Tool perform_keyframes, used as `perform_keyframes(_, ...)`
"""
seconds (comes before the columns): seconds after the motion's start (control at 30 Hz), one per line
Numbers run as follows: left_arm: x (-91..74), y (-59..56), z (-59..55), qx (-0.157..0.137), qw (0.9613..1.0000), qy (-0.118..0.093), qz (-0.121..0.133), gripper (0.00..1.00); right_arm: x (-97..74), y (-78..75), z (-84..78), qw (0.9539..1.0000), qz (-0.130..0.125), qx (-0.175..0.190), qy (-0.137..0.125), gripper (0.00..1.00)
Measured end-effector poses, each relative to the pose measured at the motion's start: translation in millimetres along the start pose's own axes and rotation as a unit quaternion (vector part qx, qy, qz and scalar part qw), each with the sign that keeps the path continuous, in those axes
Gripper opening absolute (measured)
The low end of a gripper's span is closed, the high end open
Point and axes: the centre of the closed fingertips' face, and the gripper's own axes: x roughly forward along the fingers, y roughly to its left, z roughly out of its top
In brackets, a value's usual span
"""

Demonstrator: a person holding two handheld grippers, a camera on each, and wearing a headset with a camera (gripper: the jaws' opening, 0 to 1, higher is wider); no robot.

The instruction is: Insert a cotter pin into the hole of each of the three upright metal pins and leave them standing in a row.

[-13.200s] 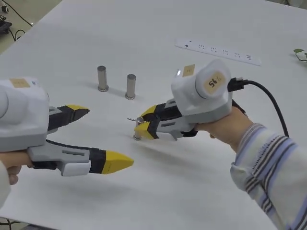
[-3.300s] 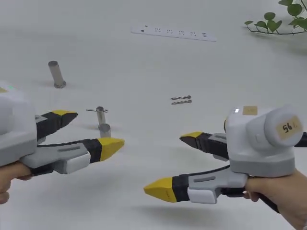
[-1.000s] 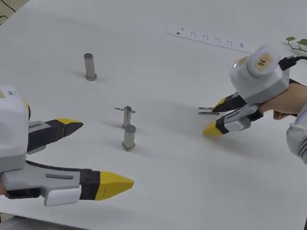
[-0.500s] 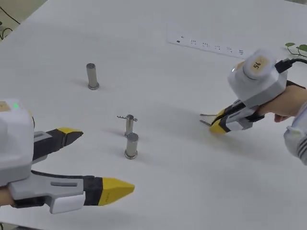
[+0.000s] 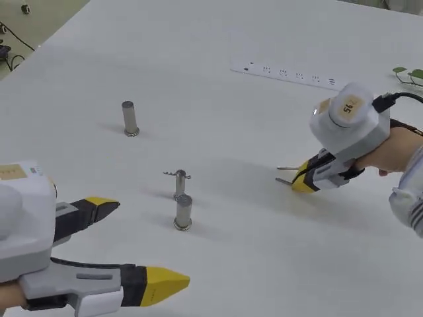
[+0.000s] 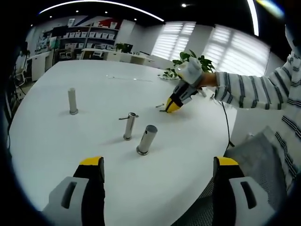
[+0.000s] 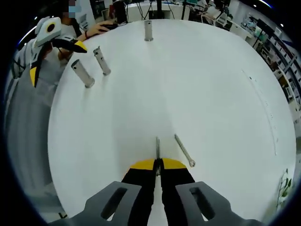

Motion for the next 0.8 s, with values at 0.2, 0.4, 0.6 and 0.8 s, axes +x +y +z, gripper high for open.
perform_keyframes(0.2, -0.2, 0.0, 3.0, 0.007, 1.0000, -0.004, 0.001, 0.94, -0.2, 0.4, 0.7, 1.0000, -0.007, 0.000, -0.002, 0.05)
perform_keyframes(0.4, -5.0, 4.4, 8.2, 0.004, 0.9998, -0.016, 0.010, 0.92, -1.3, -0.8, 0.7, 0.9996, -0.020, -0.019, 0.004, 0.04)
perform_keyframes(0.6, -6.5, 3.5, 8.4, 0.007, 0.9998, -0.014, 0.012, 0.90, -11.4, 3.7, 10.2, 0.9991, -0.029, -0.030, -0.009, 0.03)
perform_keyframes(0.8, -4.2, -0.5, 8.9, 0.016, 0.9998, -0.009, 0.006, 0.90, -23.5, 6.8, 17.6, 0.9982, -0.040, -0.032, -0.030, 0.03)
